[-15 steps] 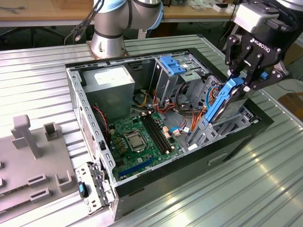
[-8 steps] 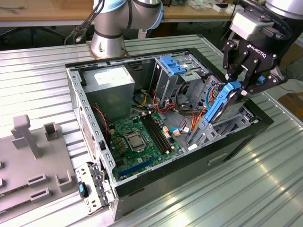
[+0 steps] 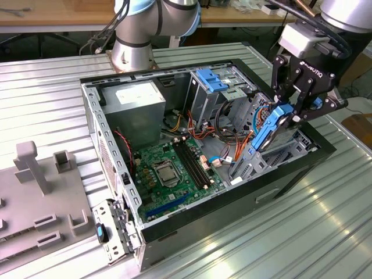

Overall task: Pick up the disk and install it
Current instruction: 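Insert the disk into the insertion slot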

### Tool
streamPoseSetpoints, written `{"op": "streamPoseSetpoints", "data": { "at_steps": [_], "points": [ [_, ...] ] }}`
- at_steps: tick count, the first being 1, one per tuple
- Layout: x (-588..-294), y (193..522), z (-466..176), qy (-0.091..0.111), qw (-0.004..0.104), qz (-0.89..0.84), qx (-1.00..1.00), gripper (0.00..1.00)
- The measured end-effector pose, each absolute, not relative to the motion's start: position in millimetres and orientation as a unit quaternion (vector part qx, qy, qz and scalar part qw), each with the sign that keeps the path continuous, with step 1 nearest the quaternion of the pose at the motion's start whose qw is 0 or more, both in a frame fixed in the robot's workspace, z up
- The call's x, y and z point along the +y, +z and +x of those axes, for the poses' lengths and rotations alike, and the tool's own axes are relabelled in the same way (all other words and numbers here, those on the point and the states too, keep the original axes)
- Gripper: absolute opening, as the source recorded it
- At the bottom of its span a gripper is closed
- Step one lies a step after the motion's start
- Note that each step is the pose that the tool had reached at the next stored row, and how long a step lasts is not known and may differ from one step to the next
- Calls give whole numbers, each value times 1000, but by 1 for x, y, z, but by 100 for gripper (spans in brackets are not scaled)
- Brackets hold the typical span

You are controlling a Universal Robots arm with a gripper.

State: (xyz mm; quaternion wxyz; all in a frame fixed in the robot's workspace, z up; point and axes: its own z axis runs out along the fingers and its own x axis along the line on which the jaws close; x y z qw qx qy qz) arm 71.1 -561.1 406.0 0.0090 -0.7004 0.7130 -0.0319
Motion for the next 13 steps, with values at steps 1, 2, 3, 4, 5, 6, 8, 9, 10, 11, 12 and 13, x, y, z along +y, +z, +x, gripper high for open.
{"op": "streamPoseSetpoints", "data": {
  "at_steps": [1, 2, 3, 4, 5, 6, 8, 9, 10, 11, 12, 13],
  "points": [
    [-561, 403, 71, -32, 9, -700, 713, 37],
    [-561, 402, 71, -32, 9, -700, 713, 37],
    [-562, 402, 71, -32, 9, -700, 713, 37],
    [-562, 402, 71, -32, 9, -700, 713, 37],
    [-562, 402, 71, -32, 9, -700, 713, 37],
    [-562, 402, 71, -32, 9, -700, 713, 37],
    [-562, 402, 71, -32, 9, -700, 713, 37],
    [-562, 402, 71, -32, 9, -700, 713, 37],
    [-562, 400, 71, -32, 9, -700, 713, 37],
    [-562, 398, 71, -32, 9, -700, 713, 37],
    [-562, 397, 71, -33, 10, -700, 713, 37],
    [-562, 396, 71, -33, 10, -700, 713, 37]
  ]
}}
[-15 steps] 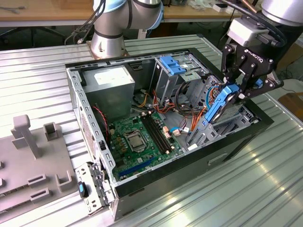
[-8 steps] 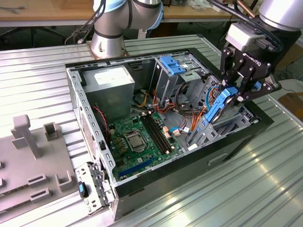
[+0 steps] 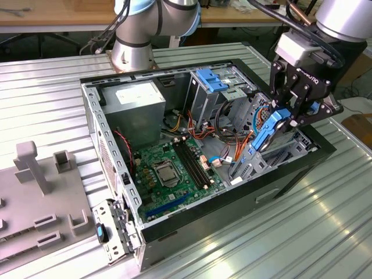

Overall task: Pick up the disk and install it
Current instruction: 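Insert the disk into the insertion slot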

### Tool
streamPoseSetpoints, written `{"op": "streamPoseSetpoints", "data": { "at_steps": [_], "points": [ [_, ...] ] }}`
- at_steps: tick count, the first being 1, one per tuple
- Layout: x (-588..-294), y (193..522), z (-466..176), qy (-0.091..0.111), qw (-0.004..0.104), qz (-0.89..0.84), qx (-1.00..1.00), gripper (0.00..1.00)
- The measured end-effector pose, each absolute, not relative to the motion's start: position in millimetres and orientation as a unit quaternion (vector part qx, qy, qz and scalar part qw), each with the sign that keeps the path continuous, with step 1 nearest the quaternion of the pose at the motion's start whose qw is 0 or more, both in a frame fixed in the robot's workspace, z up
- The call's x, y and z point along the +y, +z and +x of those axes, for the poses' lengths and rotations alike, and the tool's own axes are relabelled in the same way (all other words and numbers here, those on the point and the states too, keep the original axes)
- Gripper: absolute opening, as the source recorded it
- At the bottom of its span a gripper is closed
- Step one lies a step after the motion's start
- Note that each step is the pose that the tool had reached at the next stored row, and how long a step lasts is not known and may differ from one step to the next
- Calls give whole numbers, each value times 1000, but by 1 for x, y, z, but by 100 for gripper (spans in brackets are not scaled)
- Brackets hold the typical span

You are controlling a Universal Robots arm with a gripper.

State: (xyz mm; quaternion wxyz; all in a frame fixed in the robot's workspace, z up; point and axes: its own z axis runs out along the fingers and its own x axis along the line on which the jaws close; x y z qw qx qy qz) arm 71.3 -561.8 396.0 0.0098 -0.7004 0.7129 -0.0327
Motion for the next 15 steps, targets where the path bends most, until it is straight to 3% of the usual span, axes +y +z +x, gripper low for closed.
{"op": "streamPoseSetpoints", "data": {
  "at_steps": [15],
  "points": [
    [-562, 381, 71, -36, 13, -700, 713, 37]
  ]
}}
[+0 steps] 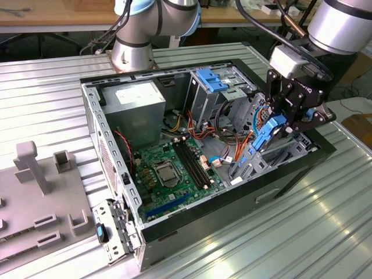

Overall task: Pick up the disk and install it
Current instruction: 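Insert the disk into the insertion slot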

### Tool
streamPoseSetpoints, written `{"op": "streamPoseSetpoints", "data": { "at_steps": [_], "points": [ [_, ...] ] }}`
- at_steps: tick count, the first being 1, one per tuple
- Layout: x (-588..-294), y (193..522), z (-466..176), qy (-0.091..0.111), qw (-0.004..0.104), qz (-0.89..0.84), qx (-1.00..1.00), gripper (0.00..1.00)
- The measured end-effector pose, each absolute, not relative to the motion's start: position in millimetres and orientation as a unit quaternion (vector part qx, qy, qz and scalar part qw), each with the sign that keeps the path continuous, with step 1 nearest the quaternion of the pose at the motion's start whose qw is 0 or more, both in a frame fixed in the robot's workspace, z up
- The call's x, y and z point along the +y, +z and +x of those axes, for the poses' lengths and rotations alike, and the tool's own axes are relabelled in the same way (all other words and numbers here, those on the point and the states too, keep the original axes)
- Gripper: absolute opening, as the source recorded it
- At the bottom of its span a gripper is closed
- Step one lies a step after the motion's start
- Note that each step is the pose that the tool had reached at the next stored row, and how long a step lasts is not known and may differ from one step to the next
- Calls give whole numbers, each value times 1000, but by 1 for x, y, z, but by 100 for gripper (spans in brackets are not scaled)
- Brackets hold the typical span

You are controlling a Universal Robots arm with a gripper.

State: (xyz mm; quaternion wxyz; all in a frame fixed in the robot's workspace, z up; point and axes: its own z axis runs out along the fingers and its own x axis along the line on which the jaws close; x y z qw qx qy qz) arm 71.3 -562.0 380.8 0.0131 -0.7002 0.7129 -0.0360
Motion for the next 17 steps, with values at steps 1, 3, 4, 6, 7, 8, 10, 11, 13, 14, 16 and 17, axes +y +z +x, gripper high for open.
{"op": "streamPoseSetpoints", "data": {
  "at_steps": [1, 3, 4, 6, 7, 8, 10, 11, 13, 14, 16, 17],
  "points": [
    [-562, 381, 71, -36, 13, -700, 713, 37],
    [-562, 381, 71, -36, 13, -700, 713, 37],
    [-562, 381, 71, -36, 13, -700, 713, 38],
    [-562, 381, 71, -36, 13, -700, 713, 44],
    [-562, 381, 71, -36, 13, -700, 713, 44],
    [-562, 381, 71, -36, 13, -700, 713, 44],
    [-562, 381, 71, -36, 13, -700, 713, 44],
    [-562, 381, 71, -36, 13, -700, 713, 44],
    [-562, 380, 72, -36, 13, -700, 713, 44],
    [-562, 380, 73, -36, 13, -700, 713, 44],
    [-562, 380, 74, -36, 13, -700, 713, 44],
    [-562, 380, 74, -36, 13, -700, 713, 44]
  ]
}}
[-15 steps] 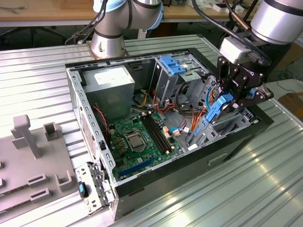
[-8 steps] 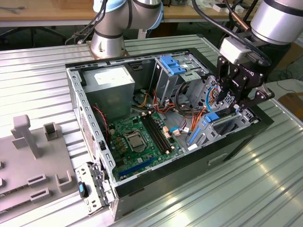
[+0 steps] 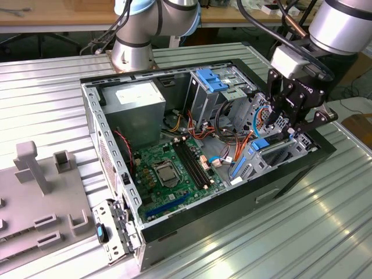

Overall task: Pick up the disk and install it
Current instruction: 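Insert the disk into the insertion slot, then insert the first disk wire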

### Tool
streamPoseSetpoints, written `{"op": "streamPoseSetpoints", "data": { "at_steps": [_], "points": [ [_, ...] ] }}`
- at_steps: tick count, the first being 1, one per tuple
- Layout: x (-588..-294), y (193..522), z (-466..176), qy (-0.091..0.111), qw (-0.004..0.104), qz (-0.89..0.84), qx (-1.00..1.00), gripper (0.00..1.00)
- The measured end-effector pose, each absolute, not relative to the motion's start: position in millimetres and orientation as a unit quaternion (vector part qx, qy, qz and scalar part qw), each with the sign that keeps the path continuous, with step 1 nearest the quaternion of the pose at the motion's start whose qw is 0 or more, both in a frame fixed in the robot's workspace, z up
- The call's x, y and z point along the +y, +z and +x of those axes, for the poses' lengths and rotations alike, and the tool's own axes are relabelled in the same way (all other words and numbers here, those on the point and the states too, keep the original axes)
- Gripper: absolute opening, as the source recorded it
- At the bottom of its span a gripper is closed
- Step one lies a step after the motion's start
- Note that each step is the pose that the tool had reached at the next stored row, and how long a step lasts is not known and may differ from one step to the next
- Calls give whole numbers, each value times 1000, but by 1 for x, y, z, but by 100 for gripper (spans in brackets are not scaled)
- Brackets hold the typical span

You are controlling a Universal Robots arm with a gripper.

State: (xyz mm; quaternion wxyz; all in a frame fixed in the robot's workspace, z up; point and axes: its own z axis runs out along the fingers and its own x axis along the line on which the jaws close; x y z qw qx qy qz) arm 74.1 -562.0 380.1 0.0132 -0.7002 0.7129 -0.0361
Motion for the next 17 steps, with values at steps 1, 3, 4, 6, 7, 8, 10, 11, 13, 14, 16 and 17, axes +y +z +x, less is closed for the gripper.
{"op": "streamPoseSetpoints", "data": {
  "at_steps": [1, 3, 4, 6, 7, 8, 10, 11, 13, 14, 16, 17],
  "points": [
    [-562, 380, 74, -36, 13, -700, 713, 44],
    [-562, 380, 74, -36, 13, -700, 713, 44],
    [-562, 380, 74, -36, 13, -700, 713, 43],
    [-562, 380, 74, -36, 13, -700, 713, 24],
    [-562, 380, 75, -36, 13, -700, 713, 12],
    [-562, 380, 75, -36, 13, -700, 713, 11],
    [-562, 380, 75, -36, 13, -700, 713, 11],
    [-562, 380, 75, -36, 13, -700, 713, 11],
    [-562, 380, 75, -36, 13, -700, 713, 11],
    [-562, 380, 75, -36, 13, -700, 713, 11],
    [-562, 380, 75, -36, 13, -700, 713, 11],
    [-562, 380, 75, -36, 13, -700, 713, 11]
  ]
}}
